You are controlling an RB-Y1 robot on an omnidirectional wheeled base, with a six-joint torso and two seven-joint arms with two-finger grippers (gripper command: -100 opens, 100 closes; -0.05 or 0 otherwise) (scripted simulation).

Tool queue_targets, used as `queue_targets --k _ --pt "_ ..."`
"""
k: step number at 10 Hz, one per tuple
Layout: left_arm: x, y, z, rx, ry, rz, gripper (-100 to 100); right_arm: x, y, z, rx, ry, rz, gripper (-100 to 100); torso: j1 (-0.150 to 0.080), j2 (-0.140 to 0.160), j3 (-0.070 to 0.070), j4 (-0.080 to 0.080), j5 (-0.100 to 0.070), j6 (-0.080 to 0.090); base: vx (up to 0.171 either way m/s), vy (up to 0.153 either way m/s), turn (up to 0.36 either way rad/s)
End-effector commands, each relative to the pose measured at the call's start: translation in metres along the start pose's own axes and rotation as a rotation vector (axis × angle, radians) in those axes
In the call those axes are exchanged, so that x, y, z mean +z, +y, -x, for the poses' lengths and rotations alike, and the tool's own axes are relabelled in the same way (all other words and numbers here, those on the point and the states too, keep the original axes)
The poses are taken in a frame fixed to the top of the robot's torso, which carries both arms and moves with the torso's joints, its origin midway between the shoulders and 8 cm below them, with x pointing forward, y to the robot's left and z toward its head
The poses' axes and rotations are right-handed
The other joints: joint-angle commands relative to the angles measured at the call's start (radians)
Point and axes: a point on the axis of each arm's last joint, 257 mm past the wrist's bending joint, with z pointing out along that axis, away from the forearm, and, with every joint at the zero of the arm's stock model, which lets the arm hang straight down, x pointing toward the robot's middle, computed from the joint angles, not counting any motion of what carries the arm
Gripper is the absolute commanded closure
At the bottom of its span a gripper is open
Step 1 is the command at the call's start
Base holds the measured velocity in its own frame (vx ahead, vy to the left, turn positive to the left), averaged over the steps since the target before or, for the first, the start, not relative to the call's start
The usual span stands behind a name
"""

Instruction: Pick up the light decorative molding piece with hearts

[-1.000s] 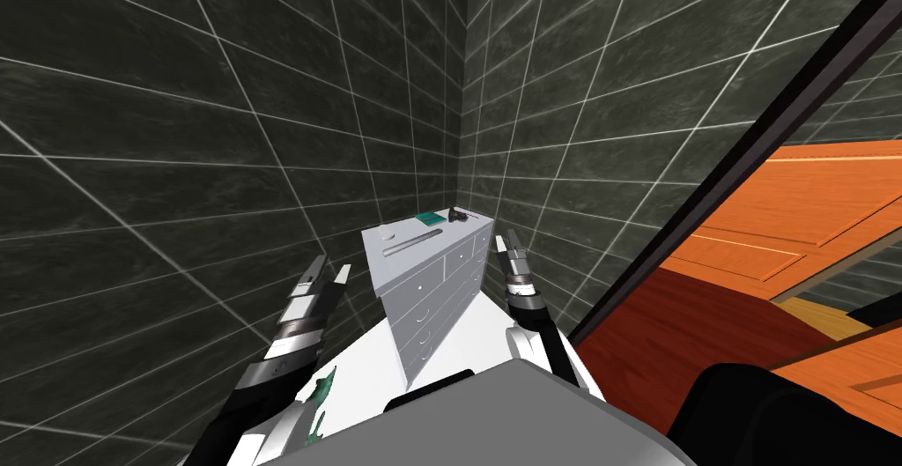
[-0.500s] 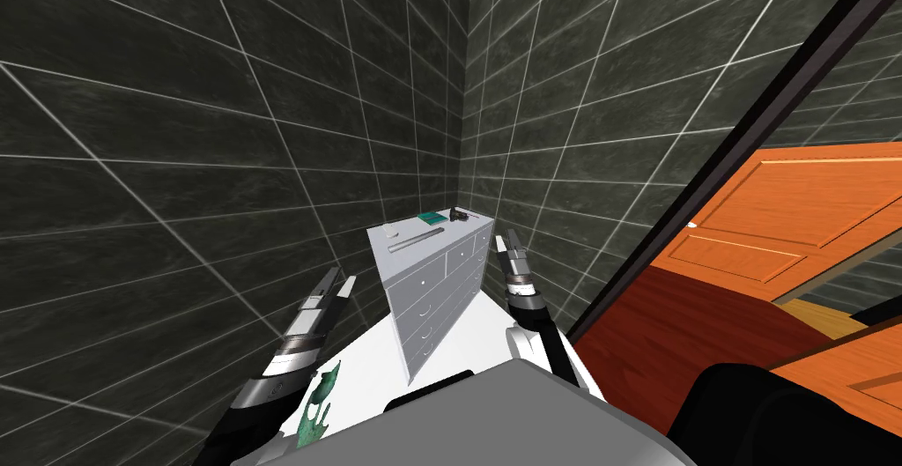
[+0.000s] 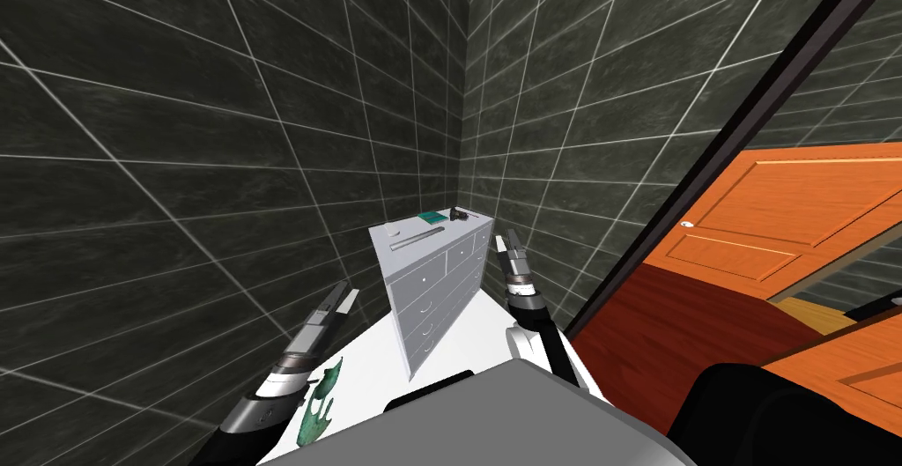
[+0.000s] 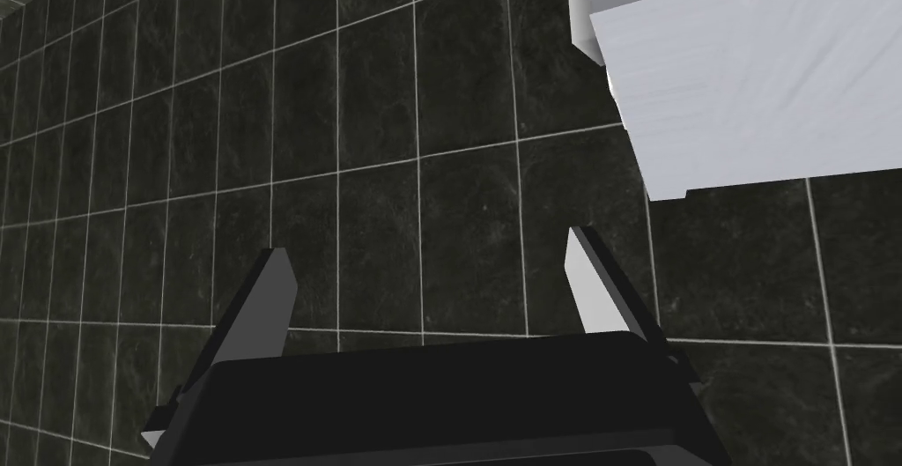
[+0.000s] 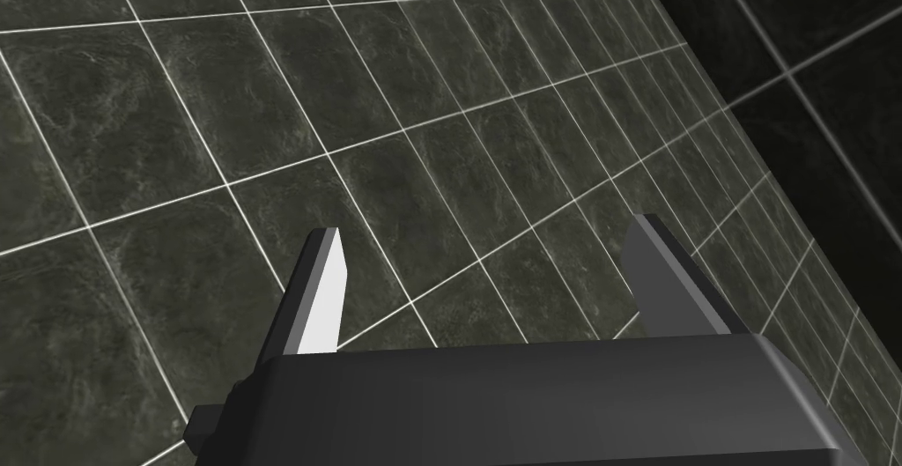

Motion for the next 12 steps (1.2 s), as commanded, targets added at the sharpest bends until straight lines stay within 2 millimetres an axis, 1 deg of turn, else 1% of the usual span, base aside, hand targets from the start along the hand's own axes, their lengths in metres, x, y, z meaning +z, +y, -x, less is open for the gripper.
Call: queue_targets --k 1,2,3,5,6,7,8,10,11,12 --pt "-0.016 0.016 -0.01 0.02 0.064 0.032 -100 0.0 0.0 0.0 0.0 0.0 0.0 0 0.0 0.0 0.0 0.0 0.0 0.0 -0.028 0.006 -0.017" --pt "-0.018 0.017 -0.011 0.036 0.089 0.037 -100 0.0 0.0 0.0 0.0 0.0 0.0 0 0.0 0.0 0.0 0.0 0.0 0.0 -0.024 0.004 -0.013" --pt "-0.034 0.032 -0.019 0.044 0.133 0.066 -100 0.0 0.0 0.0 0.0 0.0 0.0 0 0.0 0.0 0.0 0.0 0.0 0.0 -0.026 0.002 -0.024" --pt "-0.036 0.033 -0.018 0.064 0.166 0.073 -100 0.0 0.0 0.0 0.0 0.0 0.0 0 0.0 0.0 0.0 0.0 0.0 0.0 -0.016 0.002 -0.009" --pt "-0.055 0.048 -0.025 0.075 0.219 0.105 -100 0.0 0.0 0.0 0.0 0.0 0.0 0 -0.001 -0.001 0.0 0.0 0.0 0.0 -0.013 -0.002 -0.04" --pt "-0.057 0.049 -0.024 0.089 0.243 0.11 -100 0.0 0.0 0.0 0.0 0.0 0.0 0 -0.001 -0.001 0.0 0.0 0.0 0.0 -0.018 -0.002 -0.025" --pt "-0.077 0.063 -0.03 0.094 0.292 0.142 -100 0.0 0.0 0.0 0.0 0.0 0.0 0 -0.001 -0.001 0.0 0.0 0.0 0.0 -0.021 -0.005 -0.069" --pt "-0.081 0.065 -0.027 0.118 0.331 0.151 -100 0.0 0.0 0.0 0.0 0.0 0.0 0 -0.001 0.0 0.0 0.0 0.0 0.0 -0.014 -0.007 -0.01" --pt "-0.103 0.078 -0.031 0.121 0.382 0.185 -100 0.0 0.0 0.0 0.0 0.0 0.0 0 -0.001 -0.001 -0.001 0.0 0.0 0.0 -0.009 -0.015 -0.07" --pt "-0.106 0.079 -0.028 0.138 0.409 0.191 -100 0.0 0.0 0.0 0.0 0.0 0.0 0 -0.001 -0.001 -0.001 0.0 0.0 0.0 -0.009 -0.013 -0.046"
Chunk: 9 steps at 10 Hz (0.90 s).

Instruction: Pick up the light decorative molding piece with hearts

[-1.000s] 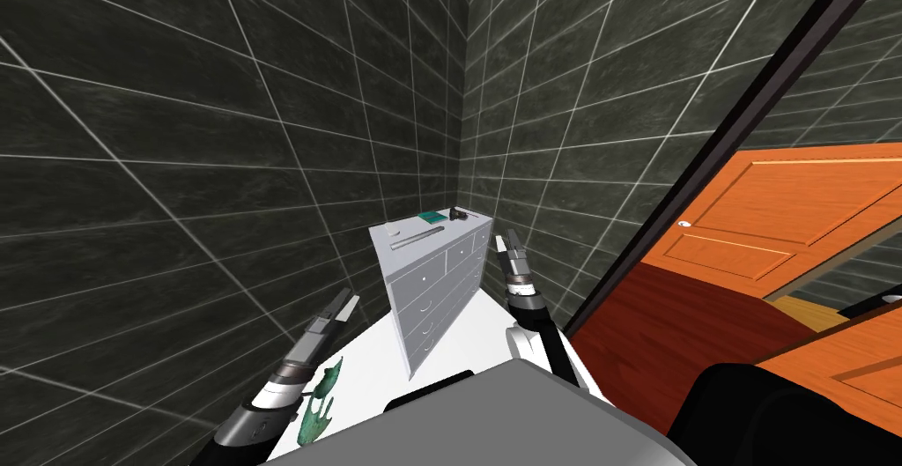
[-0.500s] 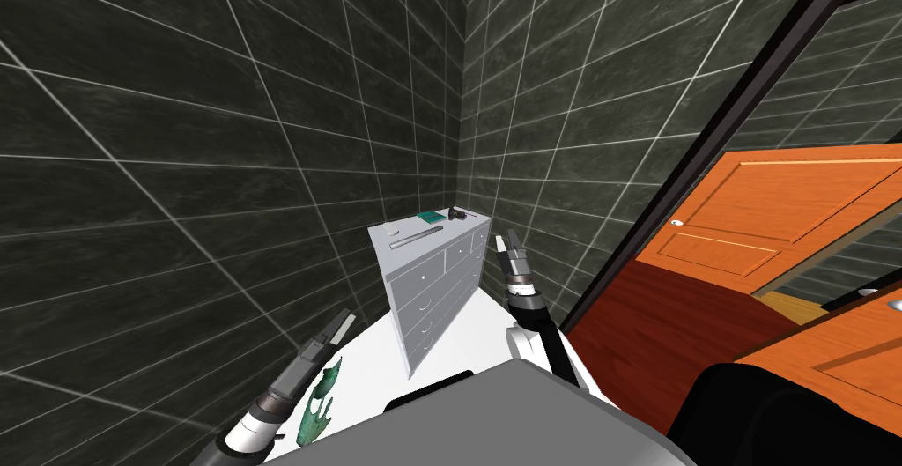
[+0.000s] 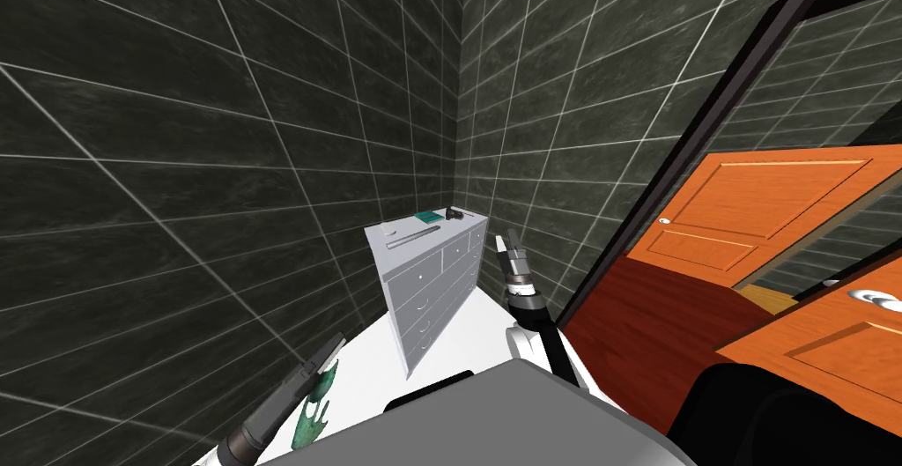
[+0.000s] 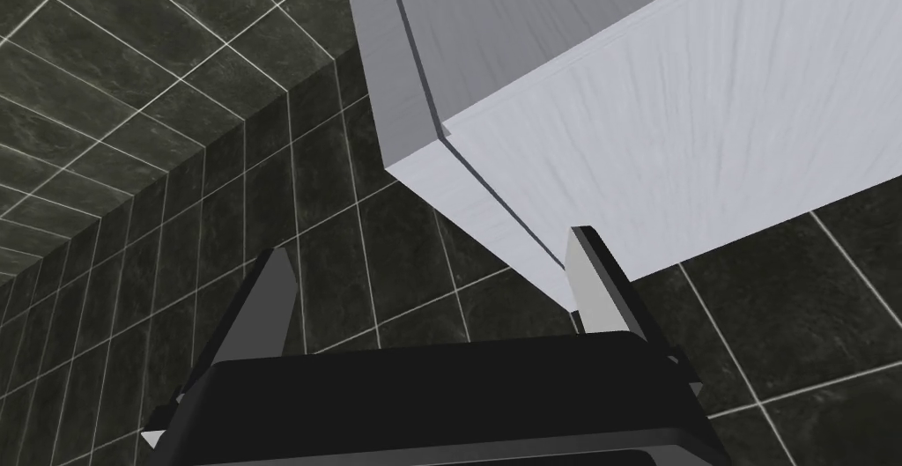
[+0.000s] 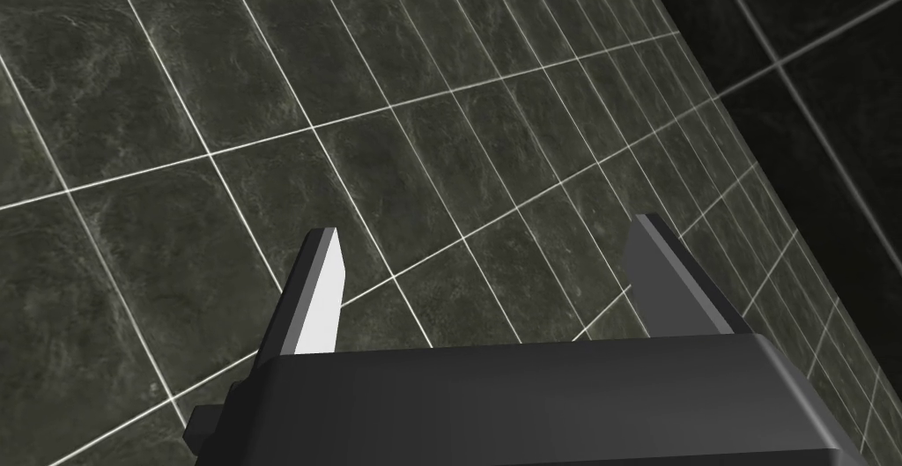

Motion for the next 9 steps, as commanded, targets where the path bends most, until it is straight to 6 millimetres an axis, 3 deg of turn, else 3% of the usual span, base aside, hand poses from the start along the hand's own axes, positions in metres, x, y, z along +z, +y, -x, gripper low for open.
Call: queue_targets --k 1,2,4,5,7,8,9 --pt "-0.004 0.002 -0.001 0.014 0.028 0.01 -100 0.0 0.0 0.0 0.0 0.0 0.0 0 0.0 0.0 0.0 0.0 0.0 0.0 0.0 0.0 0.0" --pt "-0.023 0.017 -0.012 0.018 0.087 0.043 -100 0.0 0.0 0.0 0.0 0.0 0.0 0 0.0 0.0 0.0 0.0 0.0 0.0 -0.003 -0.02 -0.098" --pt "-0.027 0.019 -0.01 0.037 0.117 0.053 -100 0.0 0.0 0.0 0.0 0.0 0.0 0 0.0 0.0 0.0 0.0 0.0 0.0 -0.003 -0.013 -0.018" --pt "-0.048 0.033 -0.019 0.04 0.178 0.086 -100 0.0 0.0 0.0 0.0 0.0 0.0 0 0.0 -0.001 0.0 0.0 0.0 0.0 0.001 -0.025 -0.101" --pt "-0.053 0.035 -0.016 0.06 0.207 0.097 -100 0.0 0.0 0.0 0.0 0.0 0.0 0 -0.001 -0.001 0.0 0.0 0.0 0.0 0.001 -0.018 -0.034" --pt "-0.076 0.048 -0.023 0.06 0.268 0.132 -100 0.0 0.0 0.0 0.0 0.0 0.0 0 0.0 -0.001 0.0 0.0 0.0 0.0 0.01 -0.032 -0.118" --pt "-0.079 0.049 -0.02 0.074 0.289 0.139 -100 0.0 0.0 0.0 0.0 0.0 0.0 0 -0.001 -0.001 -0.001 0.0 0.0 0.0 0.01 -0.031 -0.079"
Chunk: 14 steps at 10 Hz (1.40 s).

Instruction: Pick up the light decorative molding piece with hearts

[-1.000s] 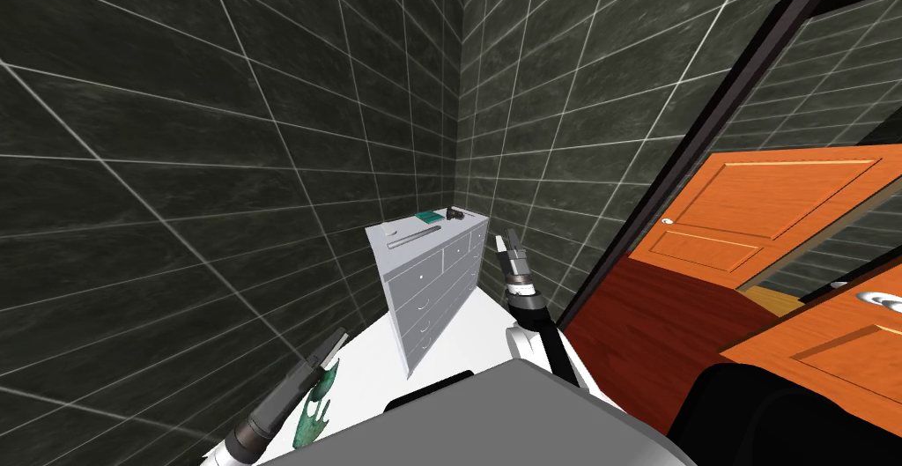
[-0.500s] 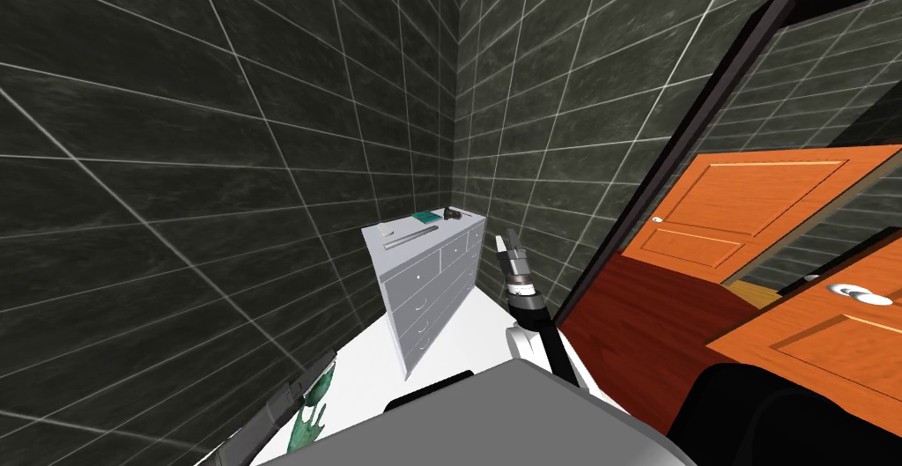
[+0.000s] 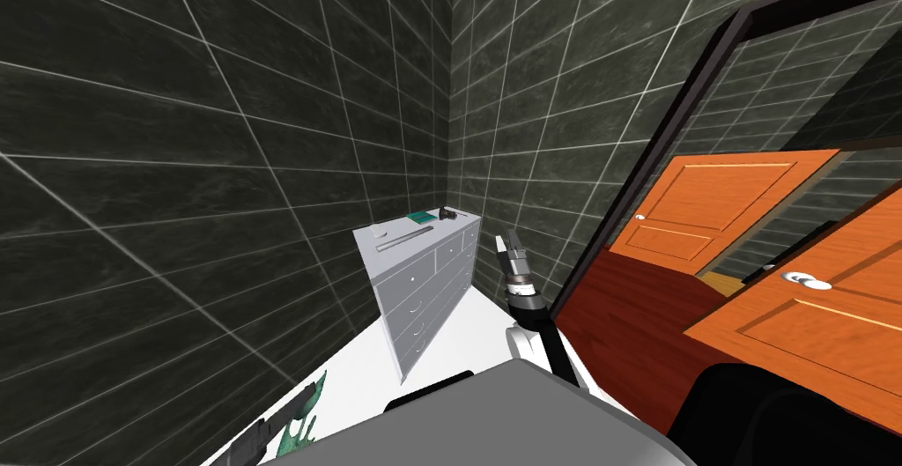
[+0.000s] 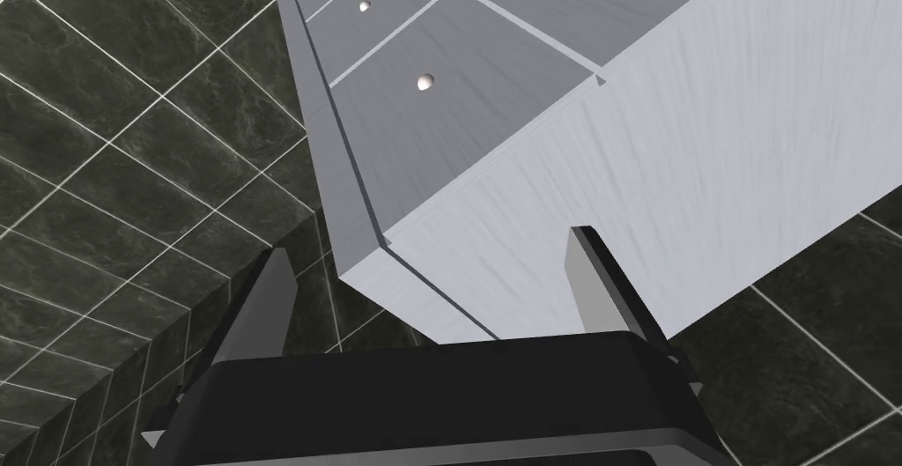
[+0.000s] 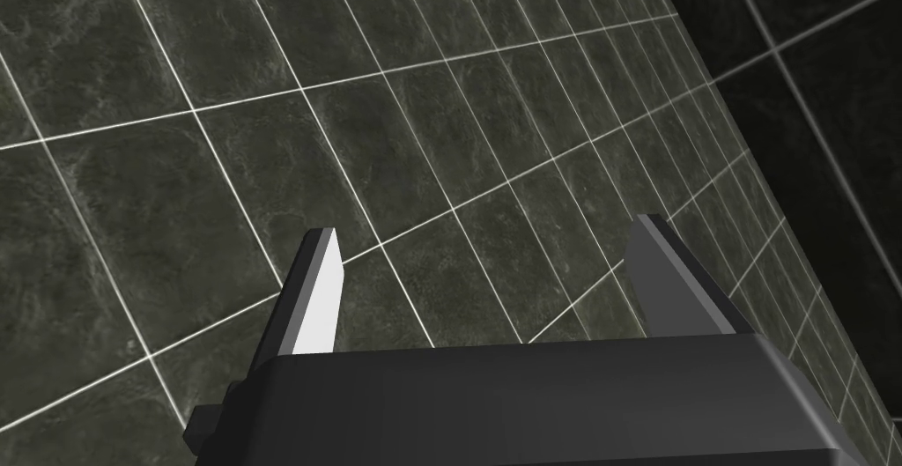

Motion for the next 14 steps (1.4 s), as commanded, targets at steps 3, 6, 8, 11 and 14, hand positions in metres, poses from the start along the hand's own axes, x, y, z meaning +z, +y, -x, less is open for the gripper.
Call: queue_targets --k 3,6,8,11,14 --pt "-0.031 0.018 -0.008 0.029 0.116 0.056 -100 0.0 0.0 0.0 0.0 0.0 0.0 0 0.0 0.0 0.0 0.0 0.0 0.0 0.009 -0.027 -0.07" --pt "-0.06 0.032 -0.011 0.049 0.212 0.104 -100 0.0 0.0 0.0 0.0 0.0 0.0 0 -0.001 -0.001 0.0 0.0 0.0 0.0 0.016 -0.036 -0.07" --pt "-0.087 0.044 -0.014 0.055 0.289 0.147 -100 0.0 0.0 0.0 0.0 0.0 0.0 0 -0.001 -0.001 0.0 0.0 0.0 0.001 0.022 -0.043 -0.137" --pt "-0.118 0.054 -0.01 0.073 0.383 0.199 -100 0.0 0.0 0.0 0.0 0.0 0.0 0 0.0 -0.001 -0.001 0.0 0.0 0.001 0.021 -0.026 -0.086" --pt "-0.148 0.062 -0.003 0.088 0.471 0.251 -100 0.0 0.0 0.0 0.0 0.0 0.0 0 -0.001 -0.002 -0.001 0.0 0.0 0.0 0.029 -0.039 -0.079"
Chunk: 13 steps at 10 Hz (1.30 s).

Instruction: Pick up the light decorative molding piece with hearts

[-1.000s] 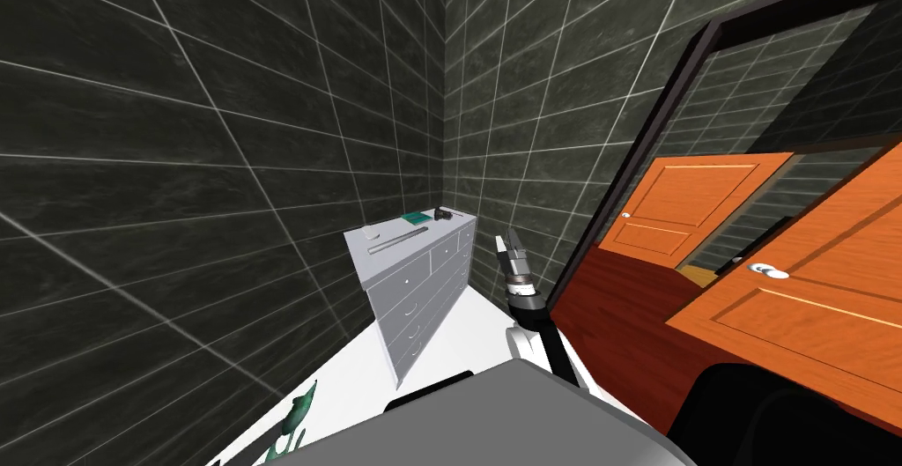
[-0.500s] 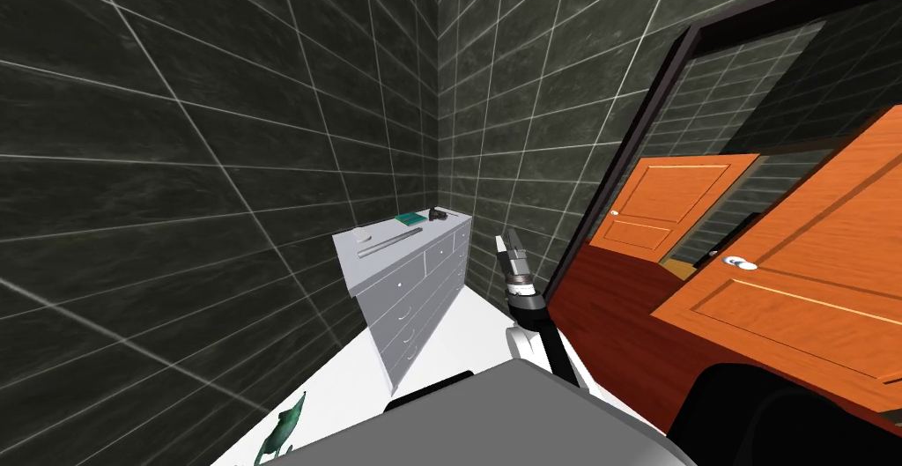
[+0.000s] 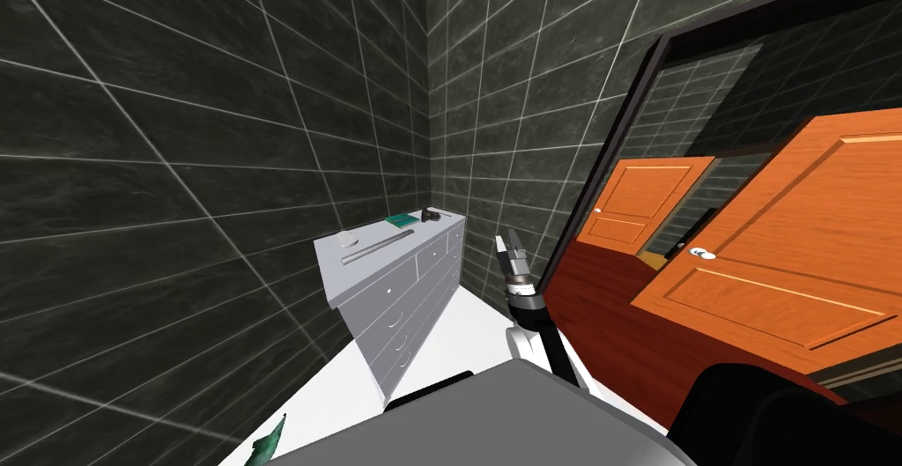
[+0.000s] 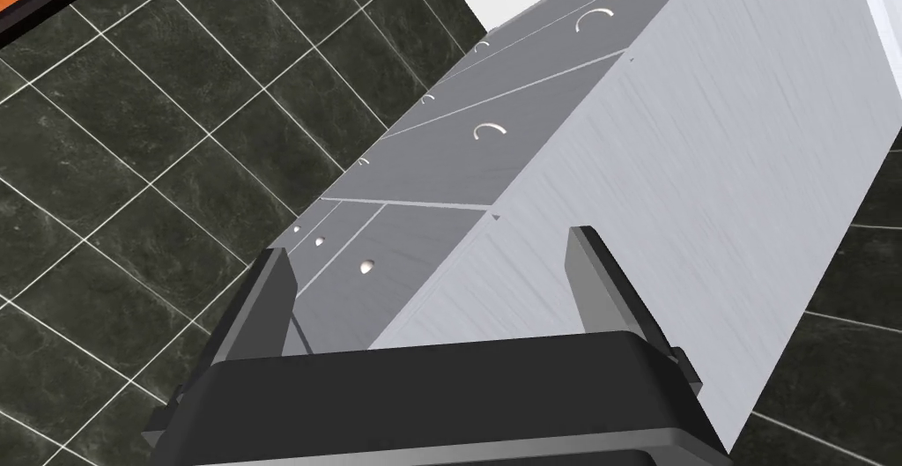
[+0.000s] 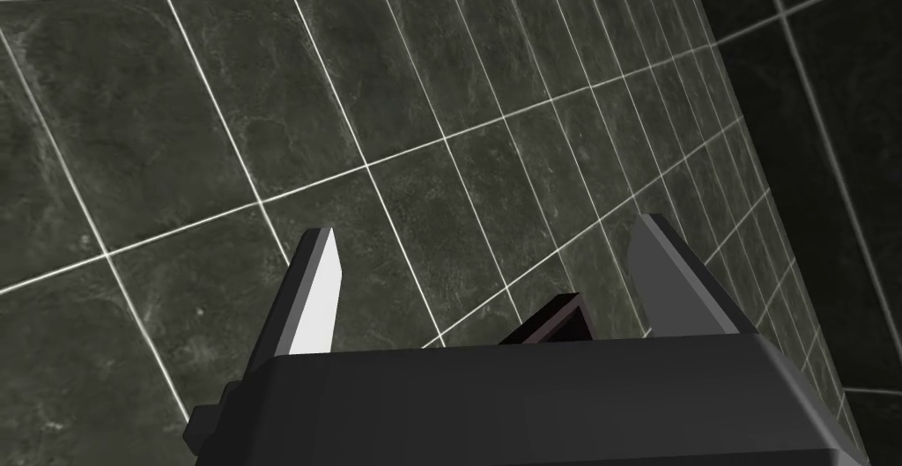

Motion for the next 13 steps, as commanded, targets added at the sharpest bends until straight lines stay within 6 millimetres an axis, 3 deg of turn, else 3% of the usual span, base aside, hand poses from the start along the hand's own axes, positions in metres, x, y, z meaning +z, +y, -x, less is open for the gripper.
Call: queue_targets --k 1,3,4,6,8,9,13 --pt "-0.023 0.012 -0.009 -0.005 0.063 0.039 -100 0.0 0.0 0.0 0.0 0.0 0.0 0 0.0 0.0 0.0 0.0 0.0 0.0 0.029 -0.039 -0.17" --pt "-0.031 0.014 -0.003 0.016 0.092 0.058 -100 0.0 0.0 0.0 0.0 0.0 0.0 0 -0.001 -0.001 0.0 0.0 0.0 0.0 0.024 -0.022 -0.058" --pt "-0.053 0.023 -0.009 0.007 0.143 0.093 -100 0.0 0.0 0.0 0.0 0.0 0.0 0 0.0 0.0 0.0 0.0 0.0 0.0 0.024 -0.03 -0.179" --pt "-0.077 0.03 -0.009 0.013 0.209 0.132 -100 0.0 0.0 0.0 0.0 0.0 0.0 0 0.0 -0.001 0.0 0.0 0.0 0.0 0.043 -0.039 -0.148" --pt "-0.088 0.034 -0.001 0.032 0.236 0.159 -100 0.0 0.0 0.0 0.0 0.0 0.0 0 -0.001 -0.001 -0.001 0.0 0.0 0.0 0.033 -0.02 -0.046" --pt "-0.108 0.04 -0.003 0.02 0.273 0.191 -100 0.0 0.0 0.0 0.0 0.0 0.0 0 0.0 0.0 0.0 0.0 0.0 0.0 0.036 -0.031 -0.221" --pt "-0.156 0.045 0.016 0.045 0.396 0.28 -100 0.0 0.0 0.0 0.0 0.0 0.0 0 0.0 -0.002 -0.001 0.0 0.0 0.0 0.052 -0.022 -0.144"
